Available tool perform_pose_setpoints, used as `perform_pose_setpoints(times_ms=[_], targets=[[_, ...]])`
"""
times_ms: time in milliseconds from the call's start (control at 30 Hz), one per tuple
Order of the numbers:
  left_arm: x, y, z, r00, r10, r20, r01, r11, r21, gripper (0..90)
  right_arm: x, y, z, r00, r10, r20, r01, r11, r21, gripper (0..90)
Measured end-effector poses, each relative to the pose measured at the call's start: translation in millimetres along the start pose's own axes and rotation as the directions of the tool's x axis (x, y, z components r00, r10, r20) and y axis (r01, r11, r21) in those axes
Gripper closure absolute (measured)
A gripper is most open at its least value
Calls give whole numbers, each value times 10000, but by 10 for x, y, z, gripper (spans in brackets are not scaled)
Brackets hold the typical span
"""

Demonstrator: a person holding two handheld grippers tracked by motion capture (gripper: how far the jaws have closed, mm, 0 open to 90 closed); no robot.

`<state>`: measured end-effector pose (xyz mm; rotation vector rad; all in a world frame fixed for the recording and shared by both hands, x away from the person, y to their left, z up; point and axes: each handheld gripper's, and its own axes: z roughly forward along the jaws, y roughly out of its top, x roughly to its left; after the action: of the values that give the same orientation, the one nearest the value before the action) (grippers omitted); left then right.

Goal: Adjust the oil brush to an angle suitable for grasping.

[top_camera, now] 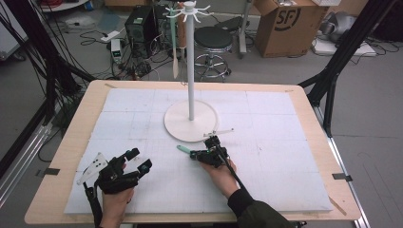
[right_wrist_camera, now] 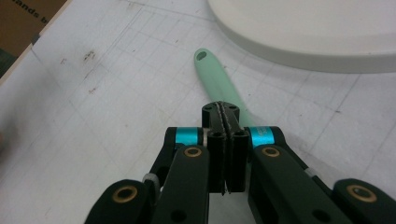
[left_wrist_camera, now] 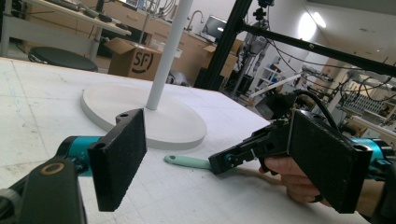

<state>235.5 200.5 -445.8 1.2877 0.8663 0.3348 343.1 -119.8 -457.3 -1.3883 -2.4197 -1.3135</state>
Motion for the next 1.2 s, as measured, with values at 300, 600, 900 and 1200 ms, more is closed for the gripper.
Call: perform_pose_setpoints(times_ms=[300, 600, 900, 1200], targets=[[-18, -10, 30, 9978, 576, -342, -565, 9979, 315, 212, -23, 20, -2, 9998, 118, 165, -117, 9999, -53, 895], [0, -14, 53, 9980, 531, -349, -519, 9980, 352, 212, -77, 76, -183, 9995, 271, 139, -266, 9991, -336, 895], [-20, -10, 47, 9981, 523, -322, -512, 9981, 338, 212, -345, 40, -473, 9965, 705, 457, -691, 9971, -308, 894], [-35, -11, 46, 9982, 529, -297, -519, 9980, 352, 212, -441, -184, -538, 9963, 690, 503, -699, 9974, 163, 894]])
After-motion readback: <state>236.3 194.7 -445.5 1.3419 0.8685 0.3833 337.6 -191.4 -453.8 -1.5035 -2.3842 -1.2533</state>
